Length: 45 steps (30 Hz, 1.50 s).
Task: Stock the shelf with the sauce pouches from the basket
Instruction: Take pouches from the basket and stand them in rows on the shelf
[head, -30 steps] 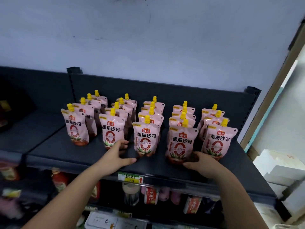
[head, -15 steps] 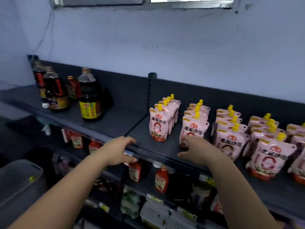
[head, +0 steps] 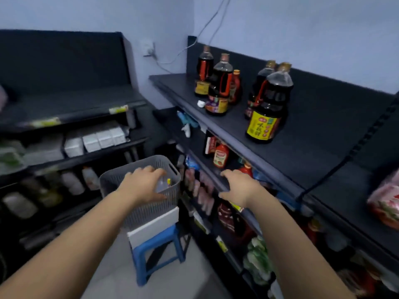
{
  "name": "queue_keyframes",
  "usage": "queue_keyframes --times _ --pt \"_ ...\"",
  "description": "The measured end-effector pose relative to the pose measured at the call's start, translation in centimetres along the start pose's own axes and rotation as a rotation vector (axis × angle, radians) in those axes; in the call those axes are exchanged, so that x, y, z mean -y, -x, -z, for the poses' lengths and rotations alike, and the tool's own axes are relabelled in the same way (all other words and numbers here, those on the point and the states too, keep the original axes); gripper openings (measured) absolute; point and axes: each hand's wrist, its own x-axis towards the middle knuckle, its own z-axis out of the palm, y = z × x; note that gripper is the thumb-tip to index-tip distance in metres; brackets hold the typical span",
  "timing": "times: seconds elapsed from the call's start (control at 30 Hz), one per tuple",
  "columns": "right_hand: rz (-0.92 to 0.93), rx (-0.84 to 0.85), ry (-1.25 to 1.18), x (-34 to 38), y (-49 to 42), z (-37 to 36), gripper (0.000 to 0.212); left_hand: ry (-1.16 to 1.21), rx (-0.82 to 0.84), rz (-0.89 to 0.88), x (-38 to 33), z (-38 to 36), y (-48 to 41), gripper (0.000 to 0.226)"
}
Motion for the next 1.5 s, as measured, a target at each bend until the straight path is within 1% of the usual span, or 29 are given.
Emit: queue_keyframes --times 0.1,0.23,0.37,0.5,0.67,0.87,0.97,1.03,1.17,1.27,1.3,1.37,1.43,1.5 --pt "0.088 0.028 0.006 3.0 -5.3 -1.3 0.053 0.016 0.089 0.094 3.9 -1.4 -1.7 0.076" --pt "0.179 0.080 0.031 5.9 -13.2 -3.0 0.059 0.026 0.166 0.198 8.2 -3.5 -5.4 0.076" --pt "0.266 0.128 0.032 8.0 -20.5 -5.2 0.051 0.065 0.224 0.300 11.4 -5.9 -9.9 0.074" --pt "0.301 0.205 0.069 9.4 -27.6 -7.3 0.050 0.142 0.269 0.345 13.7 -9.1 -15.3 0.074" --pt "0.256 0.304 0.070 10.3 -33.6 -10.6 0.043 0.222 0.363 0.343 15.0 -13.9 -20.3 0.078" --pt "0.171 0.361 0.048 11.0 -38.9 -15.4 0.033 0.229 0.478 0.260 16.8 -19.8 -25.8 0.071" --pt "0.035 0.352 -0.055 10.8 -42.0 -18.1 0.027 0.228 0.530 0.198 17.1 -23.3 -28.3 0.070" --pt "-0.059 0.336 -0.074 10.9 -43.6 -19.6 0.023 0.240 0.576 0.161 17.4 -25.2 -29.4 0.069" --pt "-0.174 0.478 -0.071 11.5 -45.8 -23.1 0.017 0.207 0.639 0.142 18.9 -29.1 -31.0 0.072" --pt "-0.124 0.552 -0.039 11.8 -46.1 -25.5 0.033 0.248 0.670 0.134 20.0 -31.1 -31.5 0.077" --pt "-0.136 0.568 -0.075 12.0 -46.2 -25.7 0.033 0.264 0.688 0.126 20.3 -31.7 -31.5 0.078" --pt "-0.123 0.577 -0.095 12.3 -46.5 -25.9 0.024 0.315 0.711 0.110 20.8 -32.6 -31.6 0.082" --pt "-0.037 0.583 -0.106 12.4 -46.8 -25.6 0.025 0.409 0.701 0.109 21.4 -33.3 -31.5 0.091" --pt "0.030 0.568 -0.180 12.5 -47.2 -25.2 0.018 0.531 0.666 0.119 21.8 -33.8 -31.4 0.100"
